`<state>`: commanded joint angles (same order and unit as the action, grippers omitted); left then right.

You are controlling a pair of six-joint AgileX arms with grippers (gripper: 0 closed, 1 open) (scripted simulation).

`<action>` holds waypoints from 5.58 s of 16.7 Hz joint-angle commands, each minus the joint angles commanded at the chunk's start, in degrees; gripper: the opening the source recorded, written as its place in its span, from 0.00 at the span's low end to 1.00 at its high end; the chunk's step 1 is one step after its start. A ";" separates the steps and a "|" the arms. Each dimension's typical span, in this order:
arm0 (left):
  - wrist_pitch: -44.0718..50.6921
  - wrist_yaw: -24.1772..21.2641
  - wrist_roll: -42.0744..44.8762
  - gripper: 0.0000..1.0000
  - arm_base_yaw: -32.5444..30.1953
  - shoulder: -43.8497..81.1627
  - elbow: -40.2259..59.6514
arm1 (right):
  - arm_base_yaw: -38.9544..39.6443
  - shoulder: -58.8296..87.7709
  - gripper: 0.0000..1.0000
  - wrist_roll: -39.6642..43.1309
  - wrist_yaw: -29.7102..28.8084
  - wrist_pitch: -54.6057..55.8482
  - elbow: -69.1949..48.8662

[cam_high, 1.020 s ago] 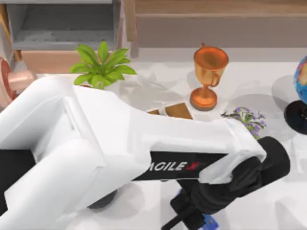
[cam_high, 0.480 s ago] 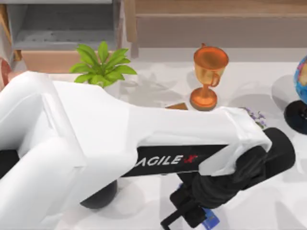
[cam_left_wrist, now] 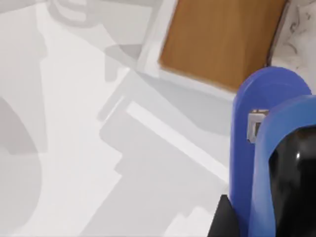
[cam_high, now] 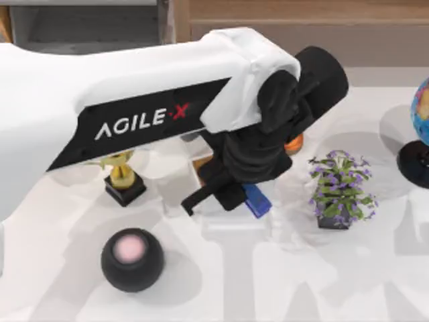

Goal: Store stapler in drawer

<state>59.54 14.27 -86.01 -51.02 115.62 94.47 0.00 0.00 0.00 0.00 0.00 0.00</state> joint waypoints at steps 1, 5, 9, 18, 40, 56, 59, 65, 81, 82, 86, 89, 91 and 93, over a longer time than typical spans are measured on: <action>0.09 0.80 4.09 0.00 3.63 -1.07 1.49 | 0.00 0.00 1.00 0.00 0.00 0.00 0.00; 0.62 4.09 23.59 0.00 19.94 -3.75 7.62 | 0.00 0.00 1.00 0.00 0.00 0.00 0.00; 0.90 6.16 46.07 0.00 36.93 -2.67 13.29 | 0.00 0.00 1.00 0.00 0.00 0.00 0.00; -2.83 -3.98 90.86 0.00 64.75 11.57 21.63 | 0.00 0.00 1.00 0.00 0.00 0.00 0.00; -5.98 -15.36 110.70 0.00 74.05 13.32 28.16 | 0.00 0.00 1.00 0.00 0.00 0.00 0.00; -2.72 -19.18 108.10 0.00 71.73 20.49 18.92 | 0.00 0.00 1.00 0.00 0.00 0.00 0.00; -2.72 -19.18 108.10 0.08 71.73 20.49 18.92 | 0.00 0.00 1.00 0.00 0.00 0.00 0.00; -2.72 -19.18 108.10 0.53 71.73 20.49 18.92 | 0.00 0.00 1.00 0.00 0.00 0.00 0.00; -2.73 -19.17 108.10 1.00 71.63 20.48 18.93 | 0.00 0.00 1.00 0.00 0.00 0.00 0.00; -3.27 -19.39 108.35 1.00 71.67 20.09 18.72 | 0.00 0.00 1.00 0.00 0.00 0.00 0.00; -11.22 -22.48 112.24 1.00 72.11 14.94 15.36 | 0.00 0.00 1.00 0.00 0.00 0.00 0.00; -23.32 -26.19 118.66 1.00 73.84 9.00 10.02 | 0.00 0.00 1.00 0.00 0.00 0.00 0.00; -33.91 -28.77 124.53 1.00 76.25 4.94 5.30 | 0.00 0.00 1.00 0.00 0.00 0.00 0.00; -46.28 -31.38 131.69 1.00 79.48 1.06 -0.38 | 0.00 0.00 1.00 0.00 0.00 0.00 0.00</action>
<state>13.27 -17.11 45.67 28.46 116.68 94.09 0.00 0.00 0.00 0.00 0.00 0.00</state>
